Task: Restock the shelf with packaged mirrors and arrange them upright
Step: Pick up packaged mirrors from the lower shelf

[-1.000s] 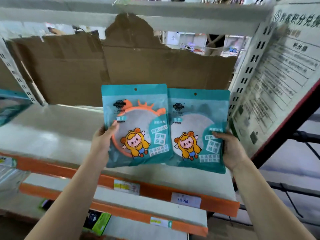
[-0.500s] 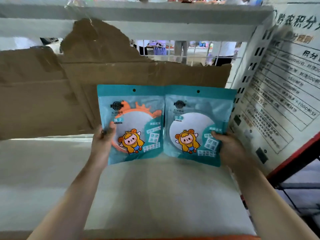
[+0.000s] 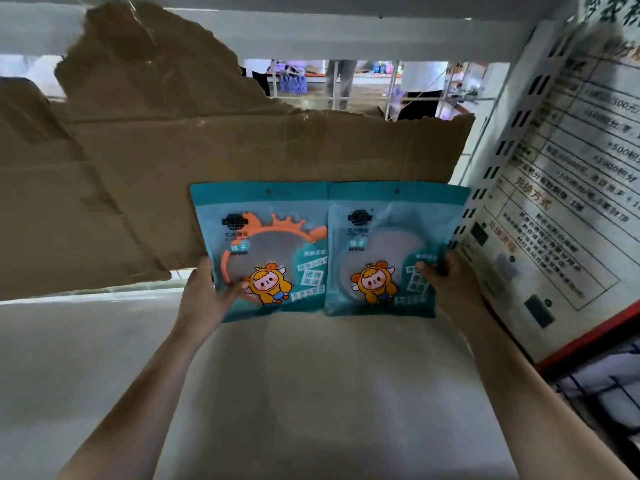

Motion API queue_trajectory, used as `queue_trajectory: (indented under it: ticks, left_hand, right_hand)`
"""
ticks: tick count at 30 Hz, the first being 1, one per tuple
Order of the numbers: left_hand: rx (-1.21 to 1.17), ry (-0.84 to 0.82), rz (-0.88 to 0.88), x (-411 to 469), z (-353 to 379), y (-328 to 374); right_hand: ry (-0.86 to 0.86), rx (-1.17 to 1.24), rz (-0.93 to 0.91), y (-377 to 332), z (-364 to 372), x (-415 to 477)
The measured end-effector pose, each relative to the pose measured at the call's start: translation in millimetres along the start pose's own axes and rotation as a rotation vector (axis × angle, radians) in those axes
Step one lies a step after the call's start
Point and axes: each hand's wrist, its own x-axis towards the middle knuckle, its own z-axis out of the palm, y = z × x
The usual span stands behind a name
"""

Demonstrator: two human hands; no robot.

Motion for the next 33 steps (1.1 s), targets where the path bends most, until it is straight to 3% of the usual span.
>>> queue_trajectory:
  ticks: [2,9,16,22,25,29,33]
  left_hand:
    - [0.101,0.026,0.007,5,-3,-3]
    - [0.138,0.059,-0.032,6,1,14]
    - [0.226,0.083,-0.012,7,6,21]
    - [0.012,0.164,-0.018,-6,14,16]
    - [0.015,0.210,-0.027,-5,8,13]
    - [0.170,0.135,-0.116,-12,5,17]
    - [0.409,-0.091,-0.231,-29,7,29]
  right_hand:
    - [0.066,-0.157,-0.048,-1,1,0]
    - [0.153,-0.041,-0.011,-5,12,2]
    - [0.181,-0.084,-0.031,-2,21,9]
    - [0.168,-0.056,-0.005,5,26,5]
    - [0.166,-0.064,-0.008,2,26,5]
    - [0.193,-0.232,-0.028,4,22,-8]
    - [0.054,-0.522,-0.028,5,23,-41]
